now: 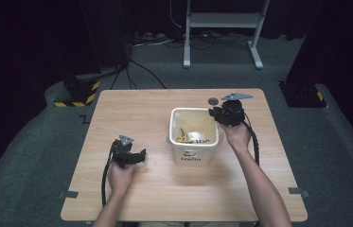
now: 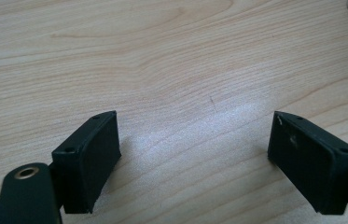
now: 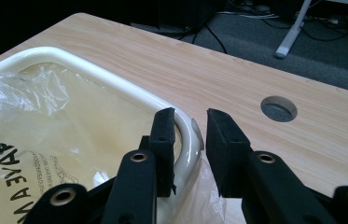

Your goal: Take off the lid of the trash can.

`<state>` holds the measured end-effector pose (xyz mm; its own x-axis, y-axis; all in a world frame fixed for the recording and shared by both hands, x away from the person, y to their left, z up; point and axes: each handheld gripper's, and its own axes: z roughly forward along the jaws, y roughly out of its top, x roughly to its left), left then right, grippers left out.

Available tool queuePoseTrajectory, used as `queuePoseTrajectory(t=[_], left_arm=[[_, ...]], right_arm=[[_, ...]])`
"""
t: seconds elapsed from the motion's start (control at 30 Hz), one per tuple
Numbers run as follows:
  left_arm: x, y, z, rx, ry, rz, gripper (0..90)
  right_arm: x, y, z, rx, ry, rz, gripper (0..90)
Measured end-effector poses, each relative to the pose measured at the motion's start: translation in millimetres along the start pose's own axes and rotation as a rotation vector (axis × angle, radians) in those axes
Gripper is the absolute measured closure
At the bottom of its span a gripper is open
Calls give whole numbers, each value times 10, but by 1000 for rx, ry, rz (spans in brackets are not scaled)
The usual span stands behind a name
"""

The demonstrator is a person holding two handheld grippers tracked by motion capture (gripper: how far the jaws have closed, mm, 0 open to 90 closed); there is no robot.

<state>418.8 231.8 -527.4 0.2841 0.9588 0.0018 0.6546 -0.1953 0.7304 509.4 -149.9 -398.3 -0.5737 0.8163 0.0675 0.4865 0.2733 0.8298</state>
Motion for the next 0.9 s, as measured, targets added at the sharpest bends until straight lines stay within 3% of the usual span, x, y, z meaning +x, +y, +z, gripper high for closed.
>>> queuePoseTrajectory(t=[0.9], left_arm=[[0,0,0,0,0,0,168]], right_arm=[[-6,6,-15,-15,10,-6,767]])
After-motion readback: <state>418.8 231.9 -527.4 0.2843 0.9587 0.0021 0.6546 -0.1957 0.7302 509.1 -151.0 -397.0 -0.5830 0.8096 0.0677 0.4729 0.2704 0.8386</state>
